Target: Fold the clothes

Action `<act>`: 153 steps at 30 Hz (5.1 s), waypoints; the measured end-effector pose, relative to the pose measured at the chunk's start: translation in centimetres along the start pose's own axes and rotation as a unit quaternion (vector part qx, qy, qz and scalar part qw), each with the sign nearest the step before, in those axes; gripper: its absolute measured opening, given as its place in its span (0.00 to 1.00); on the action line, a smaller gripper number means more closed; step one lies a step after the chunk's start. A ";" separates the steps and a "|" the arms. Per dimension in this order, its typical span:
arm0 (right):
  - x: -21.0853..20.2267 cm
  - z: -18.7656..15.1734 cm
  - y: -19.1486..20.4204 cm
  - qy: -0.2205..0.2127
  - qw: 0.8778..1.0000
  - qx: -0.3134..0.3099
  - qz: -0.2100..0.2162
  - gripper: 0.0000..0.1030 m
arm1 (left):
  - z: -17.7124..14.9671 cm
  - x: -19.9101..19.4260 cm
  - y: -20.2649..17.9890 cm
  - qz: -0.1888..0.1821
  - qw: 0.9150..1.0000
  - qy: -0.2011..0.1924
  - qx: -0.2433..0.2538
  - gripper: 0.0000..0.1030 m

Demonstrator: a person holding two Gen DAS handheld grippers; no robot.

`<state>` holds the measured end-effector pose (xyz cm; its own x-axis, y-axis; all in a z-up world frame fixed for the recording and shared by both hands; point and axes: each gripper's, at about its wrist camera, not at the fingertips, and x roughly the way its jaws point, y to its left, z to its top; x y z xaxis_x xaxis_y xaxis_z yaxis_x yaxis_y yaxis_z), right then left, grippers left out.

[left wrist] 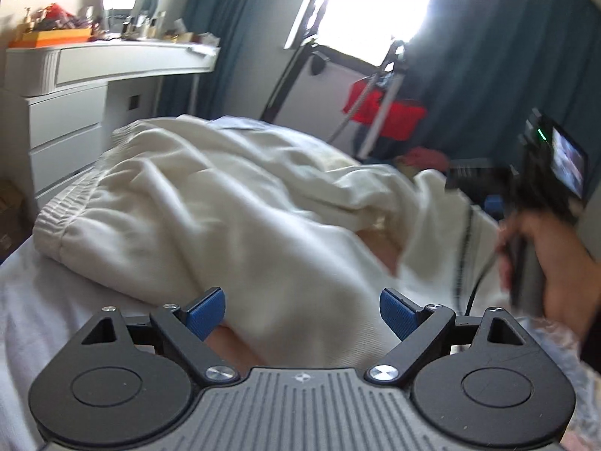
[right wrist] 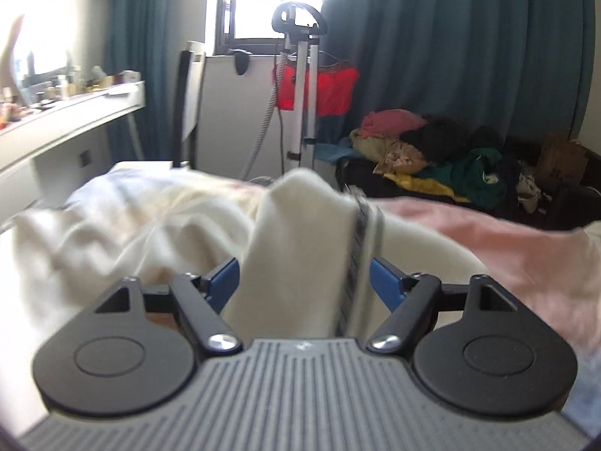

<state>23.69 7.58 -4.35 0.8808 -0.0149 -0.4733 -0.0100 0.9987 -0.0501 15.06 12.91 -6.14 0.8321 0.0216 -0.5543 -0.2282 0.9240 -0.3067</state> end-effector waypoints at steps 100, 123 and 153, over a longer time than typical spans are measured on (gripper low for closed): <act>-23.3 -28.8 -43.7 0.069 0.806 0.544 -0.221 0.12 | 4.5 -8.6 16.6 0.166 0.967 0.001 -0.195 0.21; -31.2 -18.6 -27.0 -0.060 0.968 0.232 -0.076 0.82 | -1.0 -12.6 -2.0 0.047 0.992 -0.097 0.070 0.94; -29.4 -19.7 -13.7 -0.066 0.993 0.096 0.037 0.82 | -6.3 -10.0 -6.6 -0.004 0.987 -0.060 0.148 0.94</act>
<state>-11.35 -6.64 -7.08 0.9356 0.0522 -0.3492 0.0027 0.9879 0.1548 5.00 4.14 -3.44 0.8906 0.0431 -0.4526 -0.0789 0.9950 -0.0604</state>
